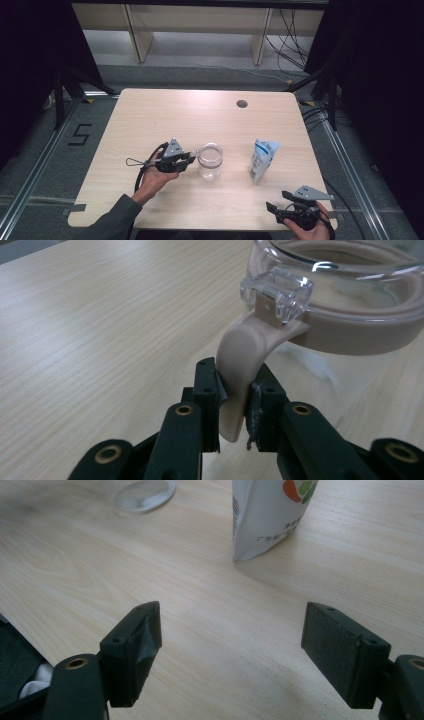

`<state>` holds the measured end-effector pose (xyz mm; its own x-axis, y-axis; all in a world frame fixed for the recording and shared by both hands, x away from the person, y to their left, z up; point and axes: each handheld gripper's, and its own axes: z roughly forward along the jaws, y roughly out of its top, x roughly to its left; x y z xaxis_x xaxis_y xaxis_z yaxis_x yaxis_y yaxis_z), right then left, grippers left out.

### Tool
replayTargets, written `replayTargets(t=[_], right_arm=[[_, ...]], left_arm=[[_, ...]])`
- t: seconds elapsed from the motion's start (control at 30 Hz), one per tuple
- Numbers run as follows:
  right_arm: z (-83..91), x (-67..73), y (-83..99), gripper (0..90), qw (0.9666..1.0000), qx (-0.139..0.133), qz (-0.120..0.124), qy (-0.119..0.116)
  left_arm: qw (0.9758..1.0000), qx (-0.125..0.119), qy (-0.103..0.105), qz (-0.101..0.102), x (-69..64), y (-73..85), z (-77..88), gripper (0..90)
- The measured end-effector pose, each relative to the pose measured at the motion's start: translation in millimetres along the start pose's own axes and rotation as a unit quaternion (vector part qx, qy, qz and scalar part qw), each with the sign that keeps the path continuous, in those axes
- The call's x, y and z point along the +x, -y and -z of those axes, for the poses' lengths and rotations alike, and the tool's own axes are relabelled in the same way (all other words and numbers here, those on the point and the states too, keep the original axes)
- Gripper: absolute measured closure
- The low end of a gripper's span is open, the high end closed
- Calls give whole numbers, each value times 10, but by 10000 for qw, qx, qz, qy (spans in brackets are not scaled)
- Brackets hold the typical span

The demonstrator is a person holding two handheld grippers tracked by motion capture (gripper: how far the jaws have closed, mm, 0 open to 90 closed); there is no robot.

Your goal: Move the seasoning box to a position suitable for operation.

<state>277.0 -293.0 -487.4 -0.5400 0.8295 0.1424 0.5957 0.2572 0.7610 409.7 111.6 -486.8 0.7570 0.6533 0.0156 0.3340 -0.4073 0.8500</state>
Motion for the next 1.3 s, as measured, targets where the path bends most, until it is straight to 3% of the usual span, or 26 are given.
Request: replayTargets(t=[0.1,0.13,0.23,0.27,0.3,0.43,0.5,0.57,0.6,0.63,0.7,0.93,1.03,1.1,1.13,1.3], right_arm=[[0,2,0,252,10000,-6,-3,-19],[0,0,0,252,10000,-6,2,-10],[0,0,1,252,10000,0,-3,-4],[2,1,0,252,10000,-4,0,6],[0,3,0,252,10000,-2,-19,-26],[1,1,0,252,10000,-2,0,5],[-3,5,1,252,10000,-4,-22,-29],[-1,4,0,252,10000,1,-15,-31],[1,2,0,252,10000,-4,-2,13],[0,1,0,252,10000,1,-1,3],[0,2,0,252,10000,-1,-7,-1],[-8,-2,1,252,10000,-3,16,-32],[-9,12,2,252,9999,38,-119,-102],[-6,6,3,252,10000,-1,-67,-47],[-2,21,5,252,9998,28,-180,-59],[-10,9,5,252,9999,-15,-101,-48]], left_arm=[[10000,-1,29,8,-51,29,23,768],[9999,104,41,-55,-51,34,43,768],[10000,80,44,25,-89,57,60,766],[9999,118,101,-54,-85,60,70,764],[10000,44,40,69,-116,74,67,763],[9999,65,84,74,-142,95,92,761],[9998,133,123,-34,-142,98,114,761],[9999,66,115,72,-162,108,112,761],[9998,146,134,-23,-174,107,135,760],[9999,54,124,54,-195,118,128,761],[9998,136,140,-26,-214,120,151,761],[9998,111,144,28,-290,147,171,755],[9997,148,185,-21,-294,150,180,754],[9997,156,200,-41,-299,150,185,754],[9997,132,189,-1,-309,157,185,754],[9997,74,230,26,-339,166,189,753]])
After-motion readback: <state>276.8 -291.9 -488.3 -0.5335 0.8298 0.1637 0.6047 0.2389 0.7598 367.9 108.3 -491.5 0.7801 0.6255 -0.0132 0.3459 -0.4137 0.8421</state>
